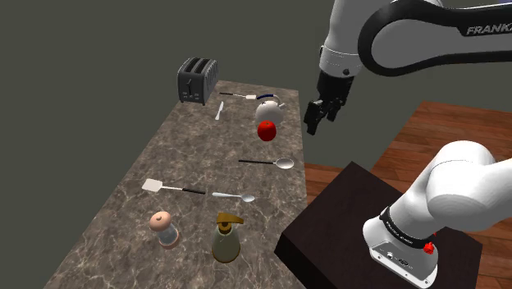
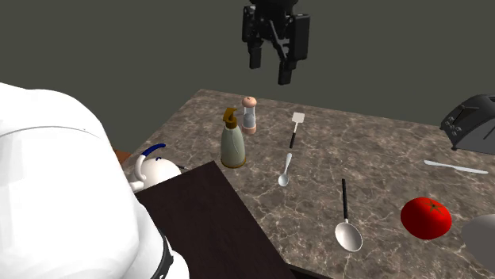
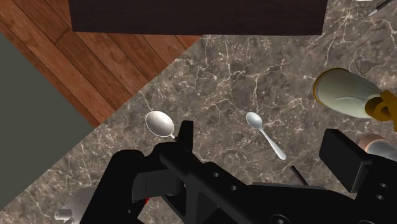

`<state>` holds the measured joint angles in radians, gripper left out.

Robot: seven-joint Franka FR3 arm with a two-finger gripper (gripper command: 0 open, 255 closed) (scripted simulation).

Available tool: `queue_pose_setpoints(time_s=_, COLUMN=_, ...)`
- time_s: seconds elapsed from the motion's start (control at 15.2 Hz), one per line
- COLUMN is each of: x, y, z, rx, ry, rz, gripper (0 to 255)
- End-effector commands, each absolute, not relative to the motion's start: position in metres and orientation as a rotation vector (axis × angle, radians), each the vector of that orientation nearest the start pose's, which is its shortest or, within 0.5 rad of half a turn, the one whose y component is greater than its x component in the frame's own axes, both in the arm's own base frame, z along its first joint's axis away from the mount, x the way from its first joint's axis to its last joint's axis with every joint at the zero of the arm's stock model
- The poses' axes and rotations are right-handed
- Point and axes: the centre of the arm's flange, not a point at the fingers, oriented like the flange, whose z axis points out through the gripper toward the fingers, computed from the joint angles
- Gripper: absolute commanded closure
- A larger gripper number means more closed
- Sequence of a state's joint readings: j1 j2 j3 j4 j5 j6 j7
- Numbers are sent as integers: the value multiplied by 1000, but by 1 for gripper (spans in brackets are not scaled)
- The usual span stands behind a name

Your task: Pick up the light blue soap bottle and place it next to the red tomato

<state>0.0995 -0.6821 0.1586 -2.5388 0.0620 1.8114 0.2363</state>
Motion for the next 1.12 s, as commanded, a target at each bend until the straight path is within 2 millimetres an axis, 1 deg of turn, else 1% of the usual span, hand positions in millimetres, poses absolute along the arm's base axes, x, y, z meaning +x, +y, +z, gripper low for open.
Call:
queue_pose_setpoints(time_s=0.0, x=332, y=116, z=470, rx=-3189, ry=47, rz=62, gripper=0)
queue_pose_setpoints(time_s=1.06, x=371, y=274, z=336, rx=-3181, ry=4, rz=64, gripper=0)
